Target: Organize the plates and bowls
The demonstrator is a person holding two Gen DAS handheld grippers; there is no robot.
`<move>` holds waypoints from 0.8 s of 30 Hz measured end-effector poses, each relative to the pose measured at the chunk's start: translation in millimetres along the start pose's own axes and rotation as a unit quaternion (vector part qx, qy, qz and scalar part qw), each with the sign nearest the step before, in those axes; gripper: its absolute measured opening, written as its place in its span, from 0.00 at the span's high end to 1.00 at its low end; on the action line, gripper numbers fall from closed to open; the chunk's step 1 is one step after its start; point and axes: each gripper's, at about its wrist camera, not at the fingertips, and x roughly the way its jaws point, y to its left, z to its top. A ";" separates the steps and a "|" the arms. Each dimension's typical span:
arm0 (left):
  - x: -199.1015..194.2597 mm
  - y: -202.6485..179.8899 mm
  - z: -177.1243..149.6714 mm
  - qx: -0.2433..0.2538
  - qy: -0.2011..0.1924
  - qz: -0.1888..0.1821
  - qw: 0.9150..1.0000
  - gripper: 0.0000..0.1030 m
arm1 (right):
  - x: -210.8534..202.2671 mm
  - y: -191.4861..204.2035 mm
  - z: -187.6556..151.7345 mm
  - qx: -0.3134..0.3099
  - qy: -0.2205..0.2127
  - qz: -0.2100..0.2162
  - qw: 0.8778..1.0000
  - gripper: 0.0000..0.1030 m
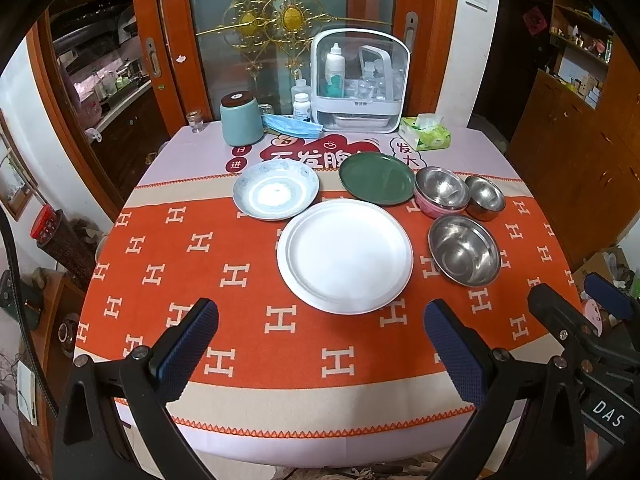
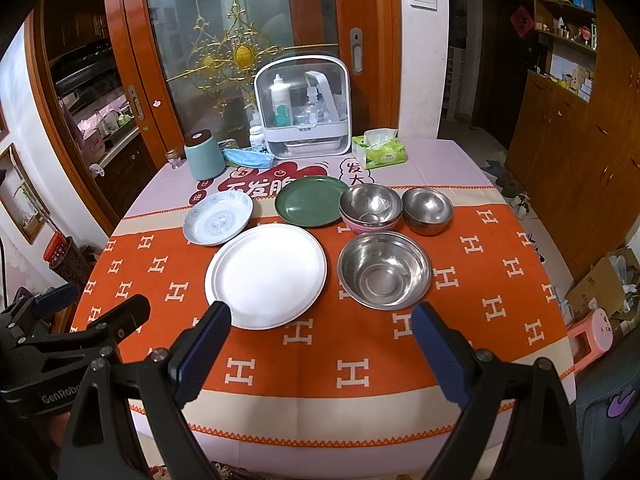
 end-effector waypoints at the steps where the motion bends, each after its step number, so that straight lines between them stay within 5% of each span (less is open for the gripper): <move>1: -0.7 0.1 0.4 0.001 0.001 -0.003 1.000 0.01 | 0.2 0.1 0.0 0.000 0.000 0.000 1.000 0.10; 24: -2.9 -2.1 -2.8 0.006 0.003 -0.006 1.000 0.02 | -0.2 -9.0 -4.0 0.003 -0.001 0.003 1.000 0.10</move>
